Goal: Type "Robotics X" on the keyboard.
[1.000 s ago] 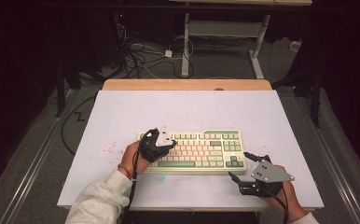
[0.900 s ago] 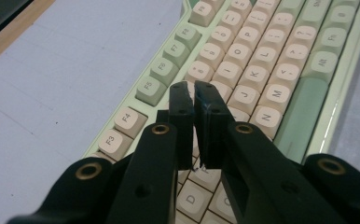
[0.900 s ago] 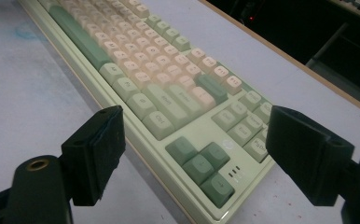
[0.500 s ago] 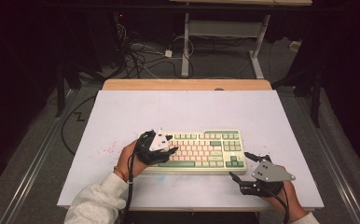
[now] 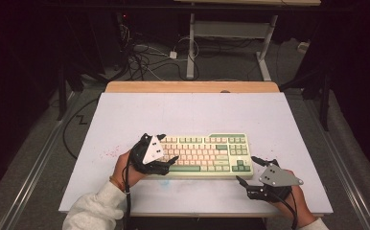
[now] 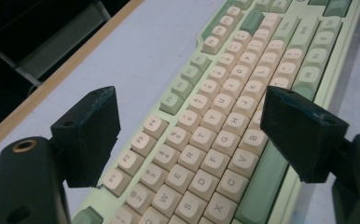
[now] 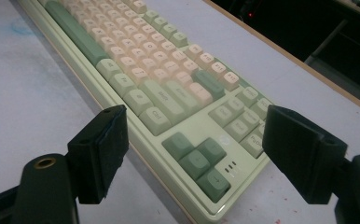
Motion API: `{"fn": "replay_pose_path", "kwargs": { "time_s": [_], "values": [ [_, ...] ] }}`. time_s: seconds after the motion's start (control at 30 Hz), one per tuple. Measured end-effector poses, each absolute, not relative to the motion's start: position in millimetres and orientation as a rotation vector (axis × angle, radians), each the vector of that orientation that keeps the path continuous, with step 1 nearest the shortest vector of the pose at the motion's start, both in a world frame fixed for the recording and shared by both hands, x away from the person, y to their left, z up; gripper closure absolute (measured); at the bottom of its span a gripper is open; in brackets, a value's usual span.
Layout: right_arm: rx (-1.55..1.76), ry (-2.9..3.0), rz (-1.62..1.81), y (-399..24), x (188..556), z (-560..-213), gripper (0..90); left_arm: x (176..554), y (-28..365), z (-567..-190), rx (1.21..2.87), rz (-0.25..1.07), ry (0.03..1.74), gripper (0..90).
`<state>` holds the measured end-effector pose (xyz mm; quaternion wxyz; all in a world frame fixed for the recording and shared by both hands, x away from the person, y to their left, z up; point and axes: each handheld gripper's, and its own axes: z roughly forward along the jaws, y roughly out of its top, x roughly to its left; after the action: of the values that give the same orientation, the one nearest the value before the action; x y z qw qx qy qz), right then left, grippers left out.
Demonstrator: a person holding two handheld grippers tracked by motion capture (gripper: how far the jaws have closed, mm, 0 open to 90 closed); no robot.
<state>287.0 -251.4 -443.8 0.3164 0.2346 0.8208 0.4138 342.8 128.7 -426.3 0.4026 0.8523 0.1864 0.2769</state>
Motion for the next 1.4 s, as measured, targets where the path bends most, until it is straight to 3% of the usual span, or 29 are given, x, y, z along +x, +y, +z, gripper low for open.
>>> {"fn": "replay_pose_path", "kwargs": {
  "time_s": [0.37,0.67,0.8,0.97,1.07,1.4],
  "values": [
    [0.624,2.160,1.088,-252.2,287.4,-443.3,25.4,324.0,149.7,-428.0,2.131,0.761,0.506,16.0],
    [0.629,2.157,1.098,-252.1,288.1,-442.3,35.1,314.0,168.0,-436.8,2.139,0.773,0.545,16.0],
    [0.620,2.160,1.110,-252.1,288.5,-440.3,48.7,310.3,174.8,-441.1,2.145,0.766,0.570,16.0],
    [0.634,2.197,1.108,-250.0,292.5,-436.5,76.1,305.1,180.8,-446.7,2.159,0.752,0.595,16.0],
    [0.642,2.219,1.105,-247.8,295.7,-434.9,86.8,299.7,183.1,-451.1,2.164,0.740,0.603,16.0],
    [0.609,2.287,1.082,-218.8,317.8,-428.3,90.0,291.7,194.1,-459.9,2.166,0.707,0.652,16.0]
  ]
}}
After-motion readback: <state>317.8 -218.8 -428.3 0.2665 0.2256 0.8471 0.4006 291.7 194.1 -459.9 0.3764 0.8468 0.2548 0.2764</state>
